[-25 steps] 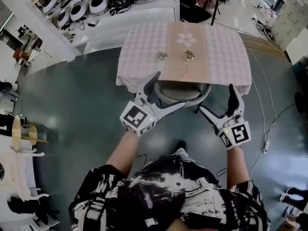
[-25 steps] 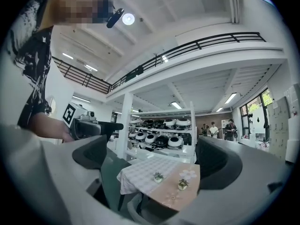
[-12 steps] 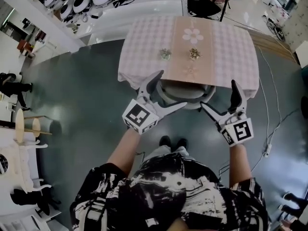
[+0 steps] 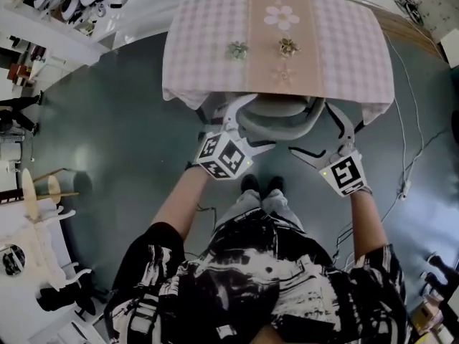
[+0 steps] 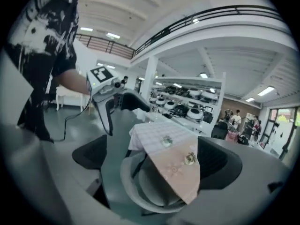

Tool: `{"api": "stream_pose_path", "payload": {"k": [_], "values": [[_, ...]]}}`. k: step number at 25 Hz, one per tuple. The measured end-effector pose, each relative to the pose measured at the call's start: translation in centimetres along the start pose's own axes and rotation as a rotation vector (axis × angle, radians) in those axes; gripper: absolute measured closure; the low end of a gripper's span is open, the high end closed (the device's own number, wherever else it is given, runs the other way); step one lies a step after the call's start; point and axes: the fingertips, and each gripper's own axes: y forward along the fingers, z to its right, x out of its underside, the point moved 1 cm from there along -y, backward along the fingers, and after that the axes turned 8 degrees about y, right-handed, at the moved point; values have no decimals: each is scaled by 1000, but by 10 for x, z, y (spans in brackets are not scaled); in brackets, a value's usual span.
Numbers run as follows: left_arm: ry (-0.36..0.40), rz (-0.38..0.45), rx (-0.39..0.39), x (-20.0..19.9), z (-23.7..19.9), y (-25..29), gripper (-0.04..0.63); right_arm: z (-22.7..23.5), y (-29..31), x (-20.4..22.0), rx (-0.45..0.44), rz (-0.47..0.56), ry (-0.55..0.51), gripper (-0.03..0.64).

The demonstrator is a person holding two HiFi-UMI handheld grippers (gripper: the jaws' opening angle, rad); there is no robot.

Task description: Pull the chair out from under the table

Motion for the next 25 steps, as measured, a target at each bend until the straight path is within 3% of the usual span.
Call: {"api": "stream_pose_path", "payload": {"k": [7,11,16,19,25], "values": [[206,-250,277,120,86,100,78,-44,96,148,-201,-339,-226,41],[280,-364,414,186,132,145,80,-62,136,220,-308,-506,-318,41],[266,-441,452,228,155,175,107,-79,171,276,-379,-639,-370,41],[239,-463,458,237,162,185,145,-89,183,291,-399,-679,-390,43],[270,-487,478,248,170,198,244,-98,198,312,-423,-736,-442,50]]}}
